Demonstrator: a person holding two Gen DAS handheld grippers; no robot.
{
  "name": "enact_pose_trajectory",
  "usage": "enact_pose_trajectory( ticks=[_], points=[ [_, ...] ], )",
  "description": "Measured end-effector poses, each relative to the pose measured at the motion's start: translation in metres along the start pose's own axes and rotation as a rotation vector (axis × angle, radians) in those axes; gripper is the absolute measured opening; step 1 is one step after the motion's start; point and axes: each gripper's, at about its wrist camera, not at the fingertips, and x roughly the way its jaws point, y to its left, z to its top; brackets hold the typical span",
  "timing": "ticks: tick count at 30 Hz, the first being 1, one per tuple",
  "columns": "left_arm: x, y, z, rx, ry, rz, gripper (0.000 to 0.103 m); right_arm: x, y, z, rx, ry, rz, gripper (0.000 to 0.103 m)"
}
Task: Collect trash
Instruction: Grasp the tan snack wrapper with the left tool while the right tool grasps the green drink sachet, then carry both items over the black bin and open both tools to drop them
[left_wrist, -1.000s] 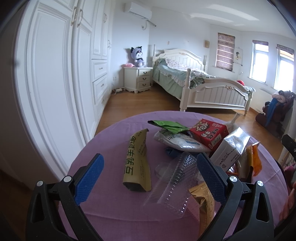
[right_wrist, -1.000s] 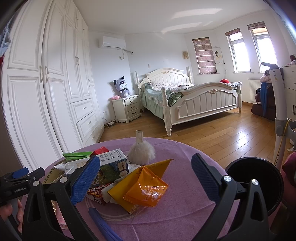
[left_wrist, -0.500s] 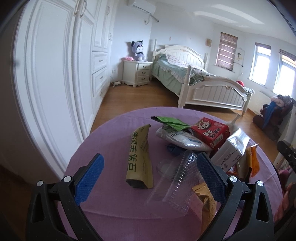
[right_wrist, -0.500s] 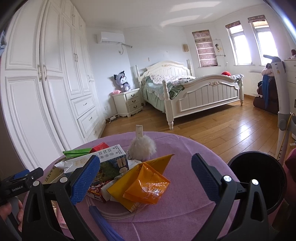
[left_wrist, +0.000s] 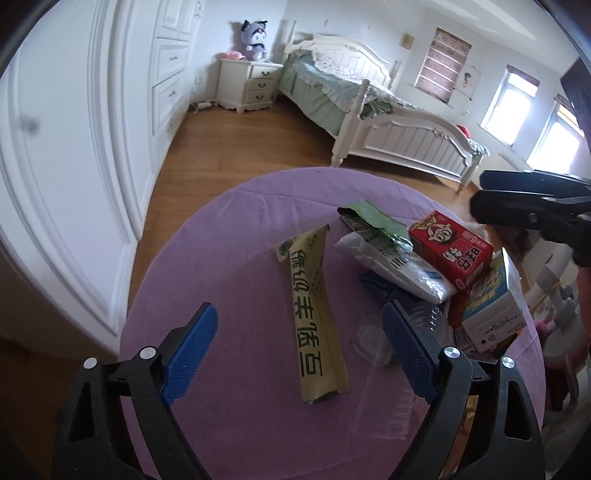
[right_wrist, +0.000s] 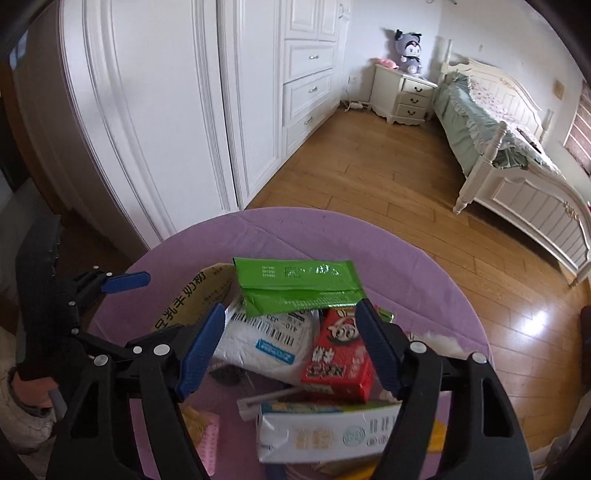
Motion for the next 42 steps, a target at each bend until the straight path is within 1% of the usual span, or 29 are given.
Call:
enact_pose_trajectory(
  ticks=[1, 2, 3, 4, 6, 7, 8, 9, 10, 11, 12, 15, 18, 23, 24, 26, 28, 31, 33, 36, 37, 39, 42],
  points=[
    [0.003, 0.002, 0.001, -0.011, -0.006, -0.011, 0.085, 0.009, 0.009, 0.004, -0.023, 0.027, 0.006, 0.069],
    [0.008, 0.003, 0.002, -0.009, 0.005, -0.009, 0.078, 0.018, 0.017, 0.007, -0.046, 0.058, 0.006, 0.068],
    [0.012, 0.003, 0.002, -0.007, 0.021, -0.016, 0.072, 0.028, 0.024, 0.009, -0.072, 0.093, -0.007, 0.064],
    [0.017, 0.006, 0.005, -0.001, 0.053, -0.007, 0.069, 0.038, 0.03, 0.011, -0.094, 0.124, -0.026, 0.062],
    [0.028, 0.011, 0.006, -0.011, 0.082, -0.029, 0.049, 0.055, 0.037, 0.015, -0.116, 0.169, -0.067, 0.053],
    [0.032, 0.013, 0.005, -0.027, 0.093, -0.058, 0.044, 0.062, 0.038, 0.015, -0.13, 0.187, -0.099, 0.051],
    [0.035, 0.016, 0.006, -0.044, 0.095, -0.093, 0.032, 0.07, 0.042, 0.017, -0.143, 0.2, -0.133, 0.045],
    [0.035, 0.018, 0.006, -0.058, 0.087, -0.12, 0.025, 0.074, 0.04, 0.018, -0.139, 0.21, -0.139, 0.039],
    [0.035, 0.019, 0.005, -0.067, 0.075, -0.138, 0.023, 0.075, 0.038, 0.018, -0.12, 0.22, -0.129, 0.035],
    [0.035, 0.019, 0.004, -0.065, 0.07, -0.144, 0.016, 0.075, 0.035, 0.017, -0.103, 0.218, -0.123, 0.032],
    [0.036, 0.02, 0.005, -0.065, 0.07, -0.153, 0.012, 0.073, 0.033, 0.017, -0.092, 0.206, -0.123, 0.03],
    [0.034, 0.019, 0.005, -0.067, 0.058, -0.175, 0.008, 0.068, 0.029, 0.022, -0.061, 0.165, -0.123, 0.023],
    [0.026, 0.02, 0.003, -0.065, 0.015, -0.183, 0.007, 0.05, 0.023, 0.021, -0.029, 0.099, -0.124, 0.016],
    [-0.003, 0.021, -0.002, -0.077, -0.083, -0.208, 0.007, 0.007, -0.005, 0.007, 0.119, -0.037, -0.022, 0.009],
    [-0.009, 0.02, -0.003, -0.075, -0.095, -0.217, 0.007, 0.0, -0.012, 0.001, 0.157, -0.062, 0.007, 0.008],
    [-0.016, 0.014, -0.003, -0.061, -0.102, -0.211, 0.007, -0.013, -0.029, -0.013, 0.24, -0.108, 0.08, 0.007],
    [-0.023, 0.003, -0.003, -0.038, -0.11, -0.211, 0.007, -0.028, -0.041, -0.031, 0.307, -0.158, 0.133, 0.005],
    [-0.039, -0.017, -0.004, -0.011, -0.128, -0.21, 0.007, -0.048, -0.059, -0.059, 0.387, -0.243, 0.184, 0.002],
    [-0.049, -0.033, -0.001, 0.012, -0.145, -0.213, 0.007, -0.063, -0.072, -0.08, 0.441, -0.32, 0.229, 0.002],
    [-0.064, -0.067, 0.008, 0.046, -0.174, -0.24, 0.007, -0.09, -0.093, -0.114, 0.518, -0.423, 0.266, 0.002],
    [-0.069, -0.082, 0.009, 0.061, -0.185, -0.254, 0.007, -0.099, -0.1, -0.125, 0.538, -0.46, 0.261, 0.002],
    [-0.076, -0.113, 0.017, 0.095, -0.202, -0.292, 0.007, -0.121, -0.112, -0.149, 0.569, -0.537, 0.211, 0.002],
    [-0.078, -0.166, 0.026, 0.156, -0.208, -0.36, 0.007, -0.149, -0.131, -0.185, 0.607, -0.636, 0.08, 0.002]
  ],
)
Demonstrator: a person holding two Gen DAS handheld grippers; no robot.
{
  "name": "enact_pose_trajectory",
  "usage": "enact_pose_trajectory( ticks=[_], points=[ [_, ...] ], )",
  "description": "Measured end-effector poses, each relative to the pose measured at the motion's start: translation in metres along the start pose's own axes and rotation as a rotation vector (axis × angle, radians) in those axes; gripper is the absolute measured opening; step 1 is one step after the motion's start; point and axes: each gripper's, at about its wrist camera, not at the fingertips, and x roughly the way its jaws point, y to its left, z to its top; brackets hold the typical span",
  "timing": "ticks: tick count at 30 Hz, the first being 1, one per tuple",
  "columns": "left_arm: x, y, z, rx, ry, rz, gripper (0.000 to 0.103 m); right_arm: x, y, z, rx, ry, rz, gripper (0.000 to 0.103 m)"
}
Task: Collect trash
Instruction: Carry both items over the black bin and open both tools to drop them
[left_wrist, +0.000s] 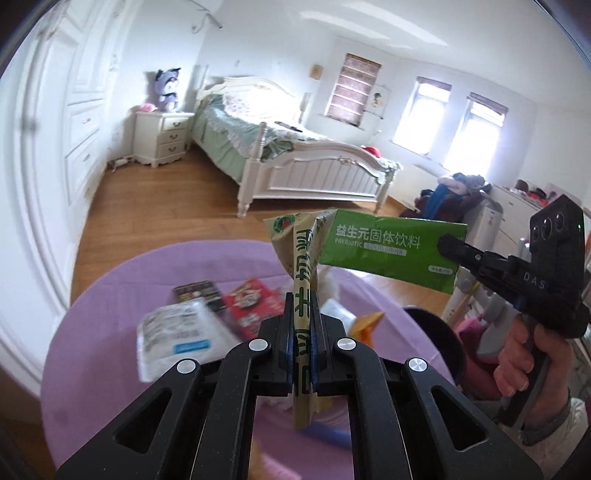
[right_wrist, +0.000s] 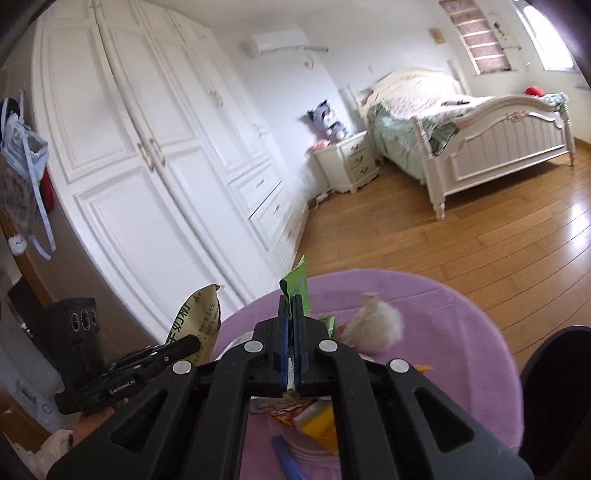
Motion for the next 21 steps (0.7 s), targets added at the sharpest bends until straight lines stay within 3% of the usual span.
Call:
enact_pose_trajectory(
  ticks=[5, 12, 18, 21],
  points=[
    [0.059, -0.081, 0.013, 0.044, 0.068, -0.156, 0.007, -0.042, -0.066, -0.009, 0.05, -0.093, -0.212, 0.002],
    [0.182, -0.182, -0.02, 0.091, 0.26, -0.333, 0.007, -0.064, -0.159, -0.05, 0.184, -0.056, -0.429, 0.002],
    [0.269, -0.245, -0.05, 0.136, 0.393, -0.401, 0.007, -0.077, -0.221, -0.09, 0.296, -0.013, -0.504, 0.002],
    [0.297, -0.258, -0.062, 0.144, 0.444, -0.407, 0.007, -0.076, -0.239, -0.102, 0.339, 0.004, -0.516, 0.002]
  ],
)
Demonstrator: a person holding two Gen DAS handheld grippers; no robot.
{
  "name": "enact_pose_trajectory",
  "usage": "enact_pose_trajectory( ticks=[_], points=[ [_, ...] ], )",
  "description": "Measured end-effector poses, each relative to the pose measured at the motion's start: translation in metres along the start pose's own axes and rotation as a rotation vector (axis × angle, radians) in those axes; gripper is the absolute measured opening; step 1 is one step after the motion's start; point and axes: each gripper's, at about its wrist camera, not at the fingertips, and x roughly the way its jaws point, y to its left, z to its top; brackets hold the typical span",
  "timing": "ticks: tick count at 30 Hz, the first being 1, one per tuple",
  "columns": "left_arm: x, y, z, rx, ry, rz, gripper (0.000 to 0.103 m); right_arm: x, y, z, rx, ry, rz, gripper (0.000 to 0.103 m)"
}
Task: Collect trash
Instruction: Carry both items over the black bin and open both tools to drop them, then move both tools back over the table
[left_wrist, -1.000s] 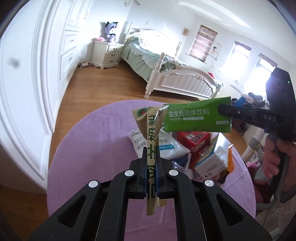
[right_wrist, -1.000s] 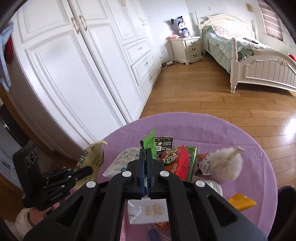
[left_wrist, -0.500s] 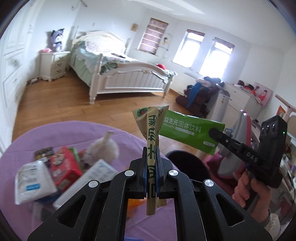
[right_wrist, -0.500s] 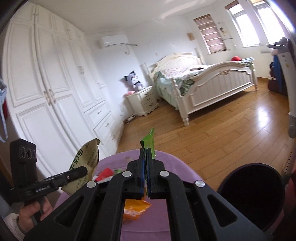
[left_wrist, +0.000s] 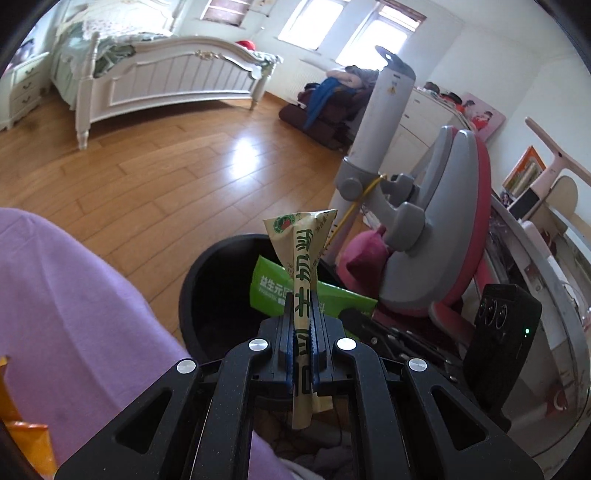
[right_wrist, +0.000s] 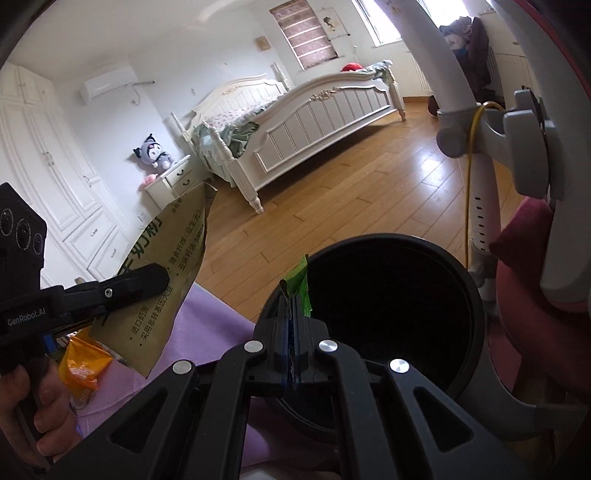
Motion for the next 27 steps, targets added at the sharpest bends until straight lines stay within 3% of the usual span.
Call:
enact_pose_trajectory(
  ticks=[7, 8, 10, 11, 12, 14, 15, 21, 27],
  points=[
    [0.037, -0.002, 0.0, -0.014, 0.063, 0.023, 0.007, 0.007, -0.029, -0.018, 0.034, 0.057, -0.002, 0.007],
    [0.041, -0.001, 0.0, -0.019, 0.071, 0.036, 0.015, 0.008, -0.03, -0.017, 0.044, 0.073, 0.004, 0.007],
    [0.038, -0.003, 0.0, -0.033, 0.067, 0.07, 0.045, 0.008, -0.031, -0.018, 0.047, 0.094, -0.005, 0.009],
    [0.034, -0.003, 0.0, -0.041, 0.051, 0.095, 0.074, 0.007, -0.03, -0.019, 0.043, 0.096, -0.009, 0.016],
    [0.027, -0.003, -0.001, -0.046, 0.022, 0.11, 0.083, 0.004, -0.028, -0.02, 0.041, 0.091, -0.01, 0.037],
    [0.014, -0.003, -0.001, -0.044, -0.001, 0.108, 0.083, -0.004, -0.025, -0.022, 0.051, 0.051, 0.001, 0.07],
    [0.007, -0.004, 0.0, -0.039, -0.006, 0.111, 0.083, -0.008, -0.023, -0.022, 0.051, 0.036, 0.007, 0.076],
    [-0.062, -0.017, -0.009, 0.02, -0.107, 0.13, 0.087, -0.018, 0.007, -0.017, 0.001, 0.029, 0.064, 0.078],
    [-0.154, -0.001, -0.035, 0.036, -0.204, 0.214, 0.09, -0.022, 0.06, -0.018, -0.077, 0.052, 0.173, 0.081]
  ],
)
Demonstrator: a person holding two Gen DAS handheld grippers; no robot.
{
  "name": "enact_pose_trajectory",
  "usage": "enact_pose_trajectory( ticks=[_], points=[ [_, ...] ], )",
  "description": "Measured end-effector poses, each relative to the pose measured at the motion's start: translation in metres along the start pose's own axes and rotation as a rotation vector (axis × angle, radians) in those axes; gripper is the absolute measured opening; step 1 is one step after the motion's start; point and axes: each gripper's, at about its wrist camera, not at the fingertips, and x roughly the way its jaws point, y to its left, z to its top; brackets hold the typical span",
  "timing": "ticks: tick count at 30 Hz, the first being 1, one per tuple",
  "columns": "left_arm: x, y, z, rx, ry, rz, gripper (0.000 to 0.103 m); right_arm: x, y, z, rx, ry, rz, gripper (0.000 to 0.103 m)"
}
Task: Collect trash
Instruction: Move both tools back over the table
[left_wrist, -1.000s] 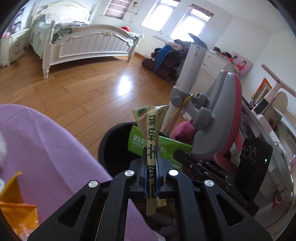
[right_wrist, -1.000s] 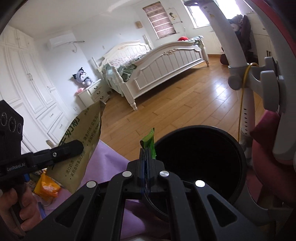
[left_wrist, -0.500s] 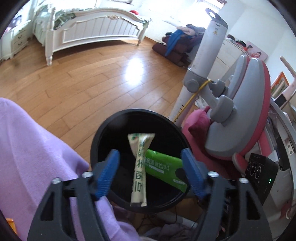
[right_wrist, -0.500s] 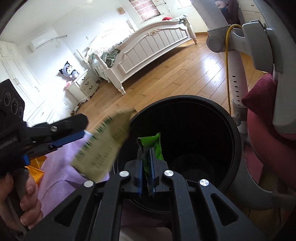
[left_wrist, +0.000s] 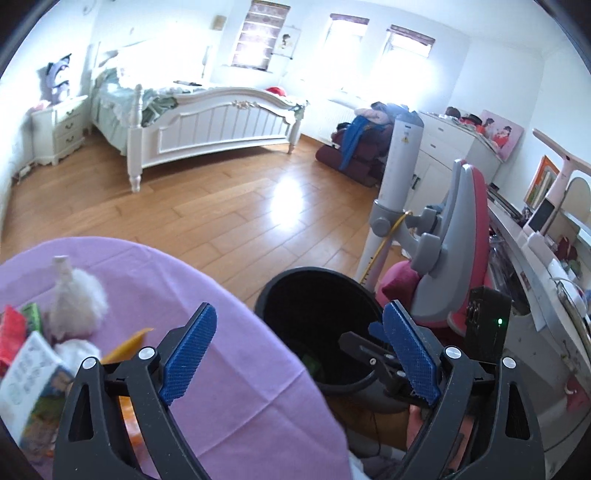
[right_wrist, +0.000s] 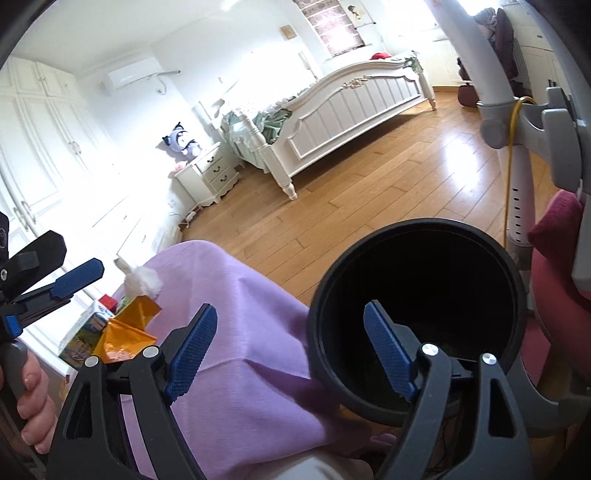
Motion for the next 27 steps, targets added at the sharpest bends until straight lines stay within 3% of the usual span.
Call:
enact_pose_trajectory(
  ticks=[5, 8, 13, 16, 19, 24, 27],
  points=[
    [-0.081, 0.062, -0.024, -0.07, -0.056, 0.157, 0.09, 0.009, 0.069, 0.0, -0.107, 0.056, 0.121, 0.084],
    [-0.131, 0.098, -0.05, -0.116, -0.093, 0.293, 0.09, 0.016, 0.11, -0.002, -0.142, 0.113, 0.224, 0.086],
    [-0.188, 0.161, -0.096, -0.223, -0.085, 0.413, 0.095, 0.049, 0.173, -0.012, -0.134, 0.302, 0.359, 0.088],
    [-0.202, 0.196, -0.12, -0.293, -0.044, 0.409, 0.095, 0.067, 0.204, -0.013, -0.128, 0.386, 0.384, 0.088],
    [-0.206, 0.218, -0.133, -0.336, -0.02, 0.358, 0.092, 0.084, 0.231, -0.012, -0.142, 0.433, 0.318, 0.092],
    [-0.186, 0.227, -0.139, -0.296, 0.05, 0.323, 0.083, 0.122, 0.25, -0.011, -0.106, 0.55, 0.23, 0.092],
    [-0.174, 0.23, -0.143, -0.276, 0.094, 0.319, 0.079, 0.136, 0.26, -0.012, -0.133, 0.569, 0.16, 0.092]
  ],
)
